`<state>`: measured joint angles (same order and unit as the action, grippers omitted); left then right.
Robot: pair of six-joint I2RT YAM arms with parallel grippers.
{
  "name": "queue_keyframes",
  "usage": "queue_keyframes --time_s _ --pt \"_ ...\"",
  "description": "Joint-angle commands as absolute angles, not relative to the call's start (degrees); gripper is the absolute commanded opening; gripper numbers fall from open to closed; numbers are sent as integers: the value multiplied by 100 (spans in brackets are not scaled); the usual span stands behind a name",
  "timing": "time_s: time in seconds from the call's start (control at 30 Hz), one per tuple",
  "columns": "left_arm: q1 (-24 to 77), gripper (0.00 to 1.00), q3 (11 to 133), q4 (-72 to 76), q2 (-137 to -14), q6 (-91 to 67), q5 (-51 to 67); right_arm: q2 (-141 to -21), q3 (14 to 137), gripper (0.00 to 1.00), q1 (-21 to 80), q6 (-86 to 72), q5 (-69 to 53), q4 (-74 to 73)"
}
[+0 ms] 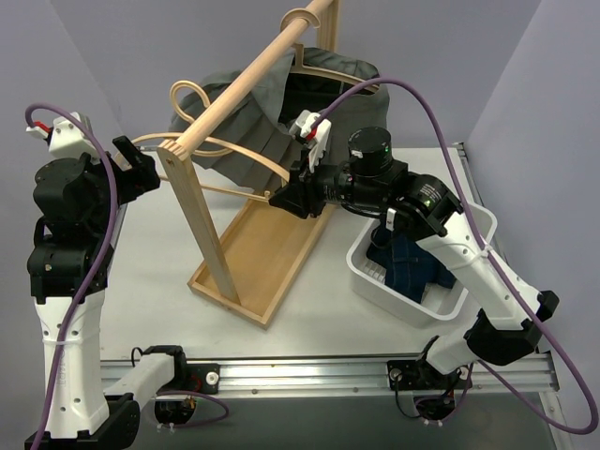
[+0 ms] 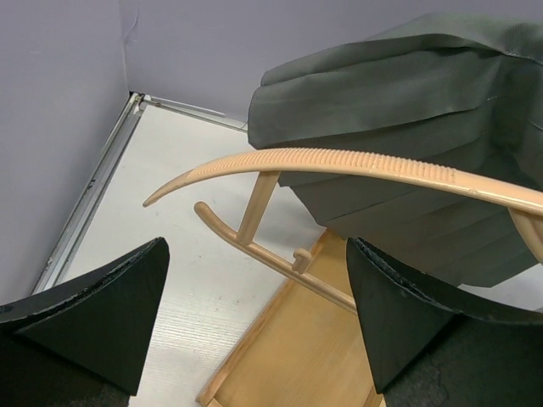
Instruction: Remove the skirt from the hanger
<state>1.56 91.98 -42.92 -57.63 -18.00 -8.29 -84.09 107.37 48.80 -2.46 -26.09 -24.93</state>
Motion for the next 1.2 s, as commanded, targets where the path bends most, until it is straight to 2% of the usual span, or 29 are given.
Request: queue_keyframes --time_s 0.0,0.43,0.67,0.93,1.17 --pt "185 94 9396 -4140 -5757 -1731 -695 -8059 11082 0 4966 -53 -2681 -2452" --pt "185 94 9404 -4087 -5757 -1723 -633 -8130 11215 0 5220 53 -2523 -2689" --pt "185 94 9439 -4078 -5757 -1688 -589 -7577 10372 0 5458 -166 -2198 -2461" --pt "185 95 9501 -4025 -5757 -1740 -18 -6961 9257 0 5493 -378 -2074 -2391" --pt "185 95 9501 -4052 -5678 -1731 0 -6785 8790 0 5493 -483 -1837 -2479"
